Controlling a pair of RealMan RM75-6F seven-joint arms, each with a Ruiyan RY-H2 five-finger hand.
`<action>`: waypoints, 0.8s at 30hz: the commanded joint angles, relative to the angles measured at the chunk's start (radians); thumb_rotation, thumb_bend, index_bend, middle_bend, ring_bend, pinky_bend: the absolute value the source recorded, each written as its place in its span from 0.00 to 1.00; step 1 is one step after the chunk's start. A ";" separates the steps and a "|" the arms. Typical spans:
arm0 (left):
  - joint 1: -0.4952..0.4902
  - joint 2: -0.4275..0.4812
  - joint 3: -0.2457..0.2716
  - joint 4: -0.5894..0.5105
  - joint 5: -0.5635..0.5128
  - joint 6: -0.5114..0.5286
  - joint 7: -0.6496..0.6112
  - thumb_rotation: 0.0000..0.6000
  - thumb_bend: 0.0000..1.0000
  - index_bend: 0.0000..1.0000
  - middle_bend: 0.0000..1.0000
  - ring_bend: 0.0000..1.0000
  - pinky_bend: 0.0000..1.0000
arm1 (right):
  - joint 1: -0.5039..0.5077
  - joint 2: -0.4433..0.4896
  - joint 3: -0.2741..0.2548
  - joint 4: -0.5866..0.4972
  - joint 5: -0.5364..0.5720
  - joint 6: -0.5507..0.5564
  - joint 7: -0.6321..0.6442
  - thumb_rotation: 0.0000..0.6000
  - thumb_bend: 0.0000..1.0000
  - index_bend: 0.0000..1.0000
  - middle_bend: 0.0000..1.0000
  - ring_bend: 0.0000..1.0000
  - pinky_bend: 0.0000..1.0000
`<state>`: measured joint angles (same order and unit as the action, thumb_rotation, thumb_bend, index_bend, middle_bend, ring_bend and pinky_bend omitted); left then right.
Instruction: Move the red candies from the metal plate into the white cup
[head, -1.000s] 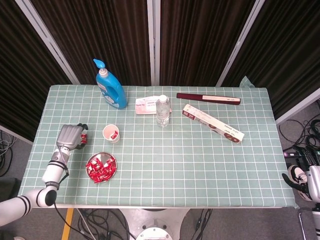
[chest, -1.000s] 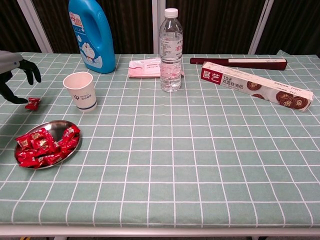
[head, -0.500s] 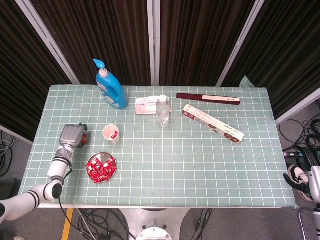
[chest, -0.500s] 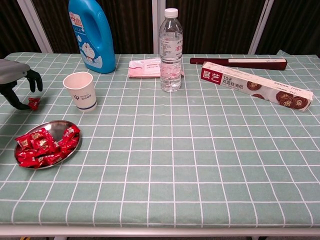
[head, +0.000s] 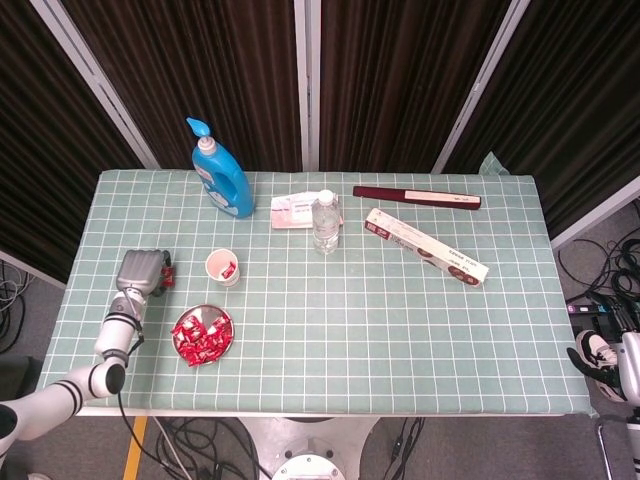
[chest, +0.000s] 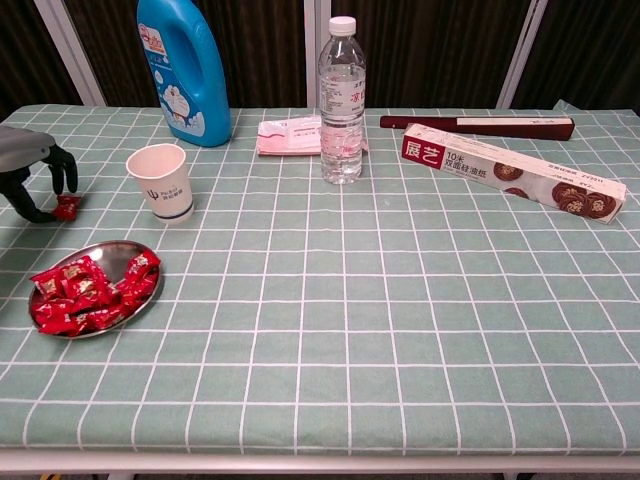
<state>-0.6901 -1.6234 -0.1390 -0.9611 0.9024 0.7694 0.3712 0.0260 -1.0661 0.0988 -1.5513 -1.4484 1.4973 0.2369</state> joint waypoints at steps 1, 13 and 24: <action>0.000 -0.006 -0.003 0.013 0.003 -0.009 -0.010 1.00 0.28 0.48 0.51 0.90 1.00 | 0.000 0.000 0.000 -0.001 0.000 0.000 -0.001 1.00 0.13 0.14 0.19 0.10 0.41; 0.001 -0.027 -0.012 0.044 0.017 -0.029 -0.039 1.00 0.30 0.48 0.52 0.90 1.00 | -0.001 0.003 0.000 -0.008 0.001 -0.001 -0.008 1.00 0.13 0.14 0.19 0.10 0.41; -0.007 -0.049 -0.023 0.088 0.027 -0.041 -0.054 1.00 0.33 0.59 0.61 0.92 1.00 | -0.004 0.003 0.000 -0.006 0.008 -0.002 -0.004 1.00 0.13 0.14 0.20 0.10 0.41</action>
<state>-0.6969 -1.6694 -0.1609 -0.8778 0.9257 0.7266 0.3214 0.0217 -1.0628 0.0992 -1.5575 -1.4404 1.4956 0.2328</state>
